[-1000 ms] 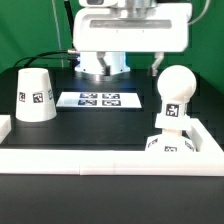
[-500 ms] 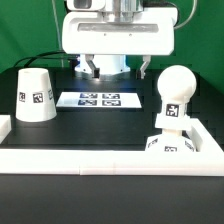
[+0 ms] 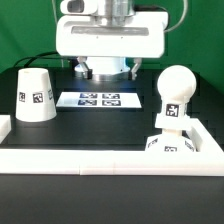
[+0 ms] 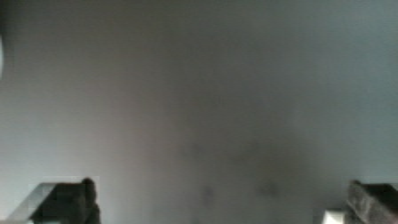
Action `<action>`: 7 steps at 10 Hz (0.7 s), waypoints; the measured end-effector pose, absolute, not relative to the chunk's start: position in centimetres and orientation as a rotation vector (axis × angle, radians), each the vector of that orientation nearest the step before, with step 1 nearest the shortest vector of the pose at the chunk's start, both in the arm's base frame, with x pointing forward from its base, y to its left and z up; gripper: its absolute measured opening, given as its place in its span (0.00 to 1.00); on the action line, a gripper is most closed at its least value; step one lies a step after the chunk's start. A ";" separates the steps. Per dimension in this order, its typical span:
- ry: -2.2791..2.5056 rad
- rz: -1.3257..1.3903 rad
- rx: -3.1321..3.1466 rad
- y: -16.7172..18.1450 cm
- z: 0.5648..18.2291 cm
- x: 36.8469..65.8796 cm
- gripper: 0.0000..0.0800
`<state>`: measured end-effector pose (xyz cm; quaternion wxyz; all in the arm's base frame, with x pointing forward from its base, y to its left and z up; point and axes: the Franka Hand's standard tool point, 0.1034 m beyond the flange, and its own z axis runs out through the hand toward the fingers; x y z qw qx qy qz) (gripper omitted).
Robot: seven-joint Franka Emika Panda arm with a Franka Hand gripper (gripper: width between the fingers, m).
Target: Assemble lamp
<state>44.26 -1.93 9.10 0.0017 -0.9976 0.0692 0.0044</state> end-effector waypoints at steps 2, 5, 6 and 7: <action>0.166 0.019 -3.135 -4.3 9.4 43.2 0.87; 0.096 0.015 -3.138 -9.3 9.7 42.1 0.87; 0.104 0.024 -3.136 -10.0 9.9 41.9 0.87; 0.116 0.031 -3.130 -10.6 10.5 42.1 0.87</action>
Offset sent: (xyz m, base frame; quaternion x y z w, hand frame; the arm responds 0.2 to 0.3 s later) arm -0.0245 -0.0631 0.0077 0.0047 -0.0111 -0.0309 0.9995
